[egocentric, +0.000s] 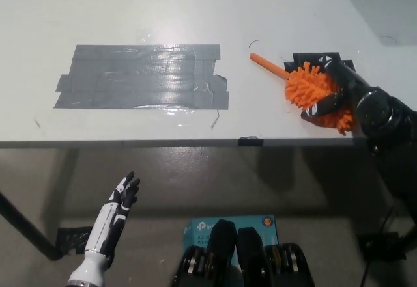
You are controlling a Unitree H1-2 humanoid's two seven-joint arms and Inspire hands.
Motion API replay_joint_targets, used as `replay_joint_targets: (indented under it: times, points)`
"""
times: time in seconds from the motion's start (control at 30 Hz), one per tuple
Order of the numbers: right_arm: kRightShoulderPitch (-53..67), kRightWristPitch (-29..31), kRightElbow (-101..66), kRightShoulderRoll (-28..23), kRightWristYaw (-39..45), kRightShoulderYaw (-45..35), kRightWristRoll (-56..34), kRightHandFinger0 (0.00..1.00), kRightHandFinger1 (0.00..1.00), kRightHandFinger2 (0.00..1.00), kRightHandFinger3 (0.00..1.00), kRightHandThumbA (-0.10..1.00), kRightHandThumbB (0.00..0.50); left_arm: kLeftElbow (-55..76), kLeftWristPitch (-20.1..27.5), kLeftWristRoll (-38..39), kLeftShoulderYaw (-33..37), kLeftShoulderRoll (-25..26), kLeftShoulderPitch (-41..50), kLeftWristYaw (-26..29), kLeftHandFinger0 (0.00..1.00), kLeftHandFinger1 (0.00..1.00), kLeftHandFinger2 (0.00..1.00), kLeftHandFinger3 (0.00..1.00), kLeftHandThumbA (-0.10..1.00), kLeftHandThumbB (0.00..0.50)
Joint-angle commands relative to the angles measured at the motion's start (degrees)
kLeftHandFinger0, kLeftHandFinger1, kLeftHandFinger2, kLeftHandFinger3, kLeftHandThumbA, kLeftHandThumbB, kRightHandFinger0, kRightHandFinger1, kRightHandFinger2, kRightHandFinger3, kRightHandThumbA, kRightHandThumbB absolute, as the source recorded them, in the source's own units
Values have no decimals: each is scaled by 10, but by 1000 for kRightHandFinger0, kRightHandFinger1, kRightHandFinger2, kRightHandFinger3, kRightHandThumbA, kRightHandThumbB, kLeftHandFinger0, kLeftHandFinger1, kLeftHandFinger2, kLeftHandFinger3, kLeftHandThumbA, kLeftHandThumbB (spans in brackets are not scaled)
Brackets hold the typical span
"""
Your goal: An orange duster is kept infront of the robot in the middle of the table and the robot extends its right arm to grab the duster, picks it up and hands it to a person
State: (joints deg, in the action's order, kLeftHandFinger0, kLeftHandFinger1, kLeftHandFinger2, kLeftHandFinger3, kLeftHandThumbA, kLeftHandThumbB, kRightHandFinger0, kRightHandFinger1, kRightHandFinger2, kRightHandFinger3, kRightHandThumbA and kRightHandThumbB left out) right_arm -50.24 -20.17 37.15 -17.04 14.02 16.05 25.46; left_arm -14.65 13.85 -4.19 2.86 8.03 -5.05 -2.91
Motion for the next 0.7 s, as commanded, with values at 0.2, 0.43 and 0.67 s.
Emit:
replay_joint_targets:
  times: [0.2, 0.43, 0.67]
  points:
    - [-85, 1, 60, -16, -1, 23, 19, 1000, 1000, 1000, 1000, 1000, 436, 15, 18, 2, 0, 5, -9, -8, 1000, 1000, 1000, 1000, 949, 202]
    - [-102, 11, 101, -7, 20, 36, 13, 1000, 1000, 1000, 1000, 1000, 402, 15, 20, 4, -2, 5, -11, -10, 1000, 1000, 1000, 1000, 943, 204]
    - [-108, 9, 133, -3, 86, 25, -30, 1000, 1000, 1000, 1000, 1000, 335, 17, 17, 4, -2, 7, -17, -12, 1000, 1000, 1000, 1000, 947, 209]
